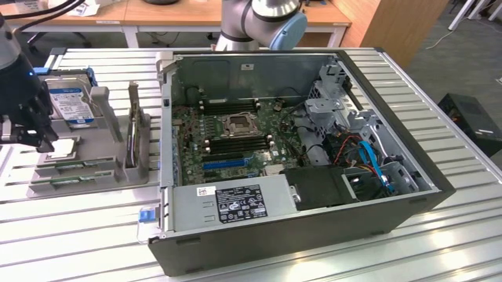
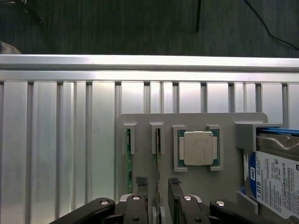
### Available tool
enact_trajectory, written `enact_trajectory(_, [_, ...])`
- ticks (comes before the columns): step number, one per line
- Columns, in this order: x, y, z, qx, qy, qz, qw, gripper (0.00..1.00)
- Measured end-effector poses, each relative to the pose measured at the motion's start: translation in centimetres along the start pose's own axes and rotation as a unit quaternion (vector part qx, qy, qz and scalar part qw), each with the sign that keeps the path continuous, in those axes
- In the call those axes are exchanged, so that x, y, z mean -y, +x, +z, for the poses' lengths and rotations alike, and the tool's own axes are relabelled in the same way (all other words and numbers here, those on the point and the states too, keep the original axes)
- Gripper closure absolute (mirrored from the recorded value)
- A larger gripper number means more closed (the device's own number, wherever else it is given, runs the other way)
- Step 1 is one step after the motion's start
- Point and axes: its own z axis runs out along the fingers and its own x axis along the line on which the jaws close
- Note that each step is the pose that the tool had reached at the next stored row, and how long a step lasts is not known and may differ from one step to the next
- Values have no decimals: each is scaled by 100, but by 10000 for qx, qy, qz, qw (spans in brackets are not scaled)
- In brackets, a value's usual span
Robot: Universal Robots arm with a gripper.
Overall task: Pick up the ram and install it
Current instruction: 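Pick up the ram and move it above insertion slot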
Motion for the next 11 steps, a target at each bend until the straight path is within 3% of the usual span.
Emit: enact_trajectory(11, [7, 11, 160, 0, 0, 0, 10000, 69])
